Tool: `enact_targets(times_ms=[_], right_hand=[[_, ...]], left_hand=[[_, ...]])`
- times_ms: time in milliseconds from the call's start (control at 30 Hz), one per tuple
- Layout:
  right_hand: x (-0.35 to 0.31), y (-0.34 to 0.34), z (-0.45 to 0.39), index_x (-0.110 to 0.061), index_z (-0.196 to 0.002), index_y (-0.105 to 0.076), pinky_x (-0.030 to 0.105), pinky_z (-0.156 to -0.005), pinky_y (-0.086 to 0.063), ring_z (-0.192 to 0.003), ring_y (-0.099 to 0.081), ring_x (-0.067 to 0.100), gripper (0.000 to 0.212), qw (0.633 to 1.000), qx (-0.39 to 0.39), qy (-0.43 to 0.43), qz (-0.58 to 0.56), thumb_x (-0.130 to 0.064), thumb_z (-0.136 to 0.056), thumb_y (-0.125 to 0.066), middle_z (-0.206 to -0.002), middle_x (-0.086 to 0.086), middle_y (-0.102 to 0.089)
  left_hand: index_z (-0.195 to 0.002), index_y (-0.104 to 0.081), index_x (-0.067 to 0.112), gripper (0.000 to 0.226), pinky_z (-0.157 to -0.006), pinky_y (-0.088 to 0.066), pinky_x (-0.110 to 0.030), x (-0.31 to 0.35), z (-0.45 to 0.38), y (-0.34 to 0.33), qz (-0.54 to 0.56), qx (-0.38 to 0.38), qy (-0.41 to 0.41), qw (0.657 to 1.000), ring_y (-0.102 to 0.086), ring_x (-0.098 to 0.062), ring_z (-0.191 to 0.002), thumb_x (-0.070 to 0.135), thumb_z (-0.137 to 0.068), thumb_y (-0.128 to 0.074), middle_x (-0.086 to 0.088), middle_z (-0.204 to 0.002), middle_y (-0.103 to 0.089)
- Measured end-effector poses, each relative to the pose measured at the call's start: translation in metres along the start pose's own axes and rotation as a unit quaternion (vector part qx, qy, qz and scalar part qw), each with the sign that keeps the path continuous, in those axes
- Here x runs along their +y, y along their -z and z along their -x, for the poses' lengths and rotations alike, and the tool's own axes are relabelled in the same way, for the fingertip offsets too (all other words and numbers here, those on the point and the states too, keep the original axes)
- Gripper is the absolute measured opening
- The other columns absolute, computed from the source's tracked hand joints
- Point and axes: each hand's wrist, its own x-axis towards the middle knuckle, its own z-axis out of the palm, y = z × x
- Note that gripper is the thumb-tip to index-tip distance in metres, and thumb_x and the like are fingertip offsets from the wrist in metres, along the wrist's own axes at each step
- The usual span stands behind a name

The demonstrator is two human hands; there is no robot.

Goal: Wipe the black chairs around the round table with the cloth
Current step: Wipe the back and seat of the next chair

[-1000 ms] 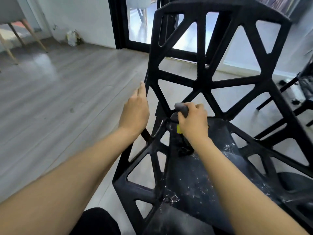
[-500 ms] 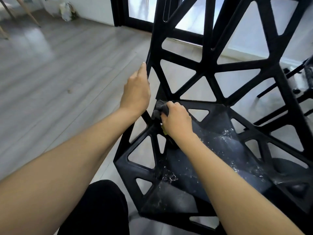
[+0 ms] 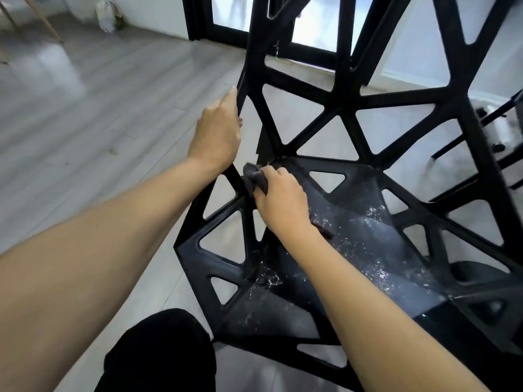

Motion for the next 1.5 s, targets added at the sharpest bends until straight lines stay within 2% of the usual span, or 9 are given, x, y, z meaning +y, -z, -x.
enact_targets(times_ms=[267, 567, 767, 900, 1067, 1167, 1233, 1400, 1500], right_hand=[[0.064, -0.004, -0.07, -0.013, -0.111, -0.058, 0.038, -0.068, -0.035, -0.108, -0.051, 0.032, 0.02, 0.98, 0.014, -0.016, 0.198, -0.007, -0.093, -0.056, -0.11, 0.009, -0.057], [0.037, 0.01, -0.057, -0.015, -0.104, -0.065, 0.035, -0.074, -0.04, -0.098, -0.059, 0.036, 0.02, 0.994, -0.059, -0.089, 0.013, -0.027, -0.094, -0.054, -0.103, 0.009, -0.06], [0.004, 0.017, 0.002, -0.018, -0.096, -0.06, 0.038, -0.072, -0.047, -0.088, -0.059, 0.034, 0.019, 0.997, -0.077, -0.025, -0.016, -0.036, -0.092, -0.055, -0.095, 0.004, -0.06], [-0.002, 0.023, 0.034, -0.02, -0.096, -0.056, 0.038, -0.068, -0.043, -0.088, -0.059, 0.035, 0.017, 0.995, -0.088, 0.042, 0.005, -0.036, -0.09, -0.054, -0.102, 0.005, -0.059], [0.0, 0.031, 0.066, -0.015, -0.121, -0.053, 0.043, -0.08, -0.045, -0.096, -0.052, 0.032, 0.033, 0.993, -0.084, 0.088, -0.011, -0.032, -0.092, -0.056, -0.104, 0.007, -0.055], [0.006, 0.039, 0.08, -0.019, -0.14, -0.045, 0.042, -0.088, -0.043, -0.099, -0.048, 0.031, 0.053, 0.986, -0.103, 0.125, -0.033, -0.022, -0.089, -0.057, -0.113, 0.009, -0.054], [0.022, 0.053, 0.084, -0.023, -0.134, -0.053, 0.041, -0.085, -0.045, -0.097, -0.049, 0.028, 0.049, 0.991, -0.025, 0.13, -0.01, -0.023, -0.086, -0.06, -0.107, 0.005, -0.056], [0.126, 0.09, 0.032, -0.017, -0.125, -0.06, 0.048, -0.085, -0.044, -0.097, -0.051, 0.036, 0.035, 0.962, 0.242, -0.107, 0.074, -0.029, -0.091, -0.061, -0.103, 0.014, -0.057], [0.18, 0.076, -0.009, -0.012, -0.137, -0.05, 0.052, -0.097, -0.038, -0.113, -0.049, 0.043, 0.044, 0.954, 0.156, -0.195, 0.168, -0.031, -0.097, -0.053, -0.126, 0.02, -0.055]], left_hand=[[-0.142, -0.046, 0.01, 0.042, -0.087, -0.053, -0.05, -0.015, -0.005, -0.009, -0.012, 0.018, -0.028, 0.999, -0.068, -0.034, -0.101, 0.007, -0.1, -0.042, -0.013, -0.111, -0.067], [-0.142, -0.046, 0.008, 0.044, -0.082, -0.051, -0.049, -0.01, -0.007, -0.009, -0.031, 0.029, -0.027, 0.999, -0.065, -0.033, -0.096, 0.003, -0.099, -0.038, -0.013, -0.107, -0.065], [-0.139, -0.047, 0.005, 0.044, -0.07, -0.03, -0.034, -0.007, -0.006, -0.01, -0.1, 0.037, -0.02, 0.994, -0.059, -0.039, -0.097, -0.001, -0.096, -0.038, -0.015, -0.11, -0.064], [-0.146, -0.042, 0.007, 0.048, -0.078, -0.04, -0.043, 0.001, -0.003, -0.006, -0.145, 0.026, -0.015, 0.989, -0.058, -0.041, -0.103, -0.001, -0.098, -0.037, -0.017, -0.121, -0.061], [-0.129, -0.058, 0.008, 0.047, -0.086, -0.042, -0.044, 0.011, 0.014, -0.006, -0.228, 0.096, -0.195, 0.949, -0.057, -0.037, -0.104, -0.003, -0.087, -0.04, -0.016, -0.132, -0.055], [-0.129, -0.058, 0.004, 0.048, -0.093, -0.042, -0.048, 0.011, 0.046, -0.022, -0.237, -0.007, -0.255, 0.937, -0.057, -0.041, -0.11, 0.01, -0.085, -0.04, -0.02, -0.135, -0.055], [-0.136, -0.053, 0.003, 0.055, -0.097, -0.043, -0.049, 0.008, 0.06, -0.032, -0.26, -0.109, -0.225, 0.933, -0.056, -0.042, -0.116, 0.014, -0.082, -0.061, -0.021, -0.14, -0.052], [-0.145, -0.041, -0.001, 0.052, -0.101, -0.038, -0.044, 0.007, 0.069, -0.061, -0.391, -0.152, -0.189, 0.888, -0.053, -0.036, -0.122, 0.025, -0.1, -0.042, -0.021, -0.144, -0.05], [-0.152, -0.025, -0.007, 0.06, -0.105, -0.037, -0.042, 0.019, 0.067, -0.078, -0.421, -0.183, -0.153, 0.875, -0.047, -0.034, -0.132, 0.033, -0.107, -0.026, -0.023, -0.151, -0.041]])
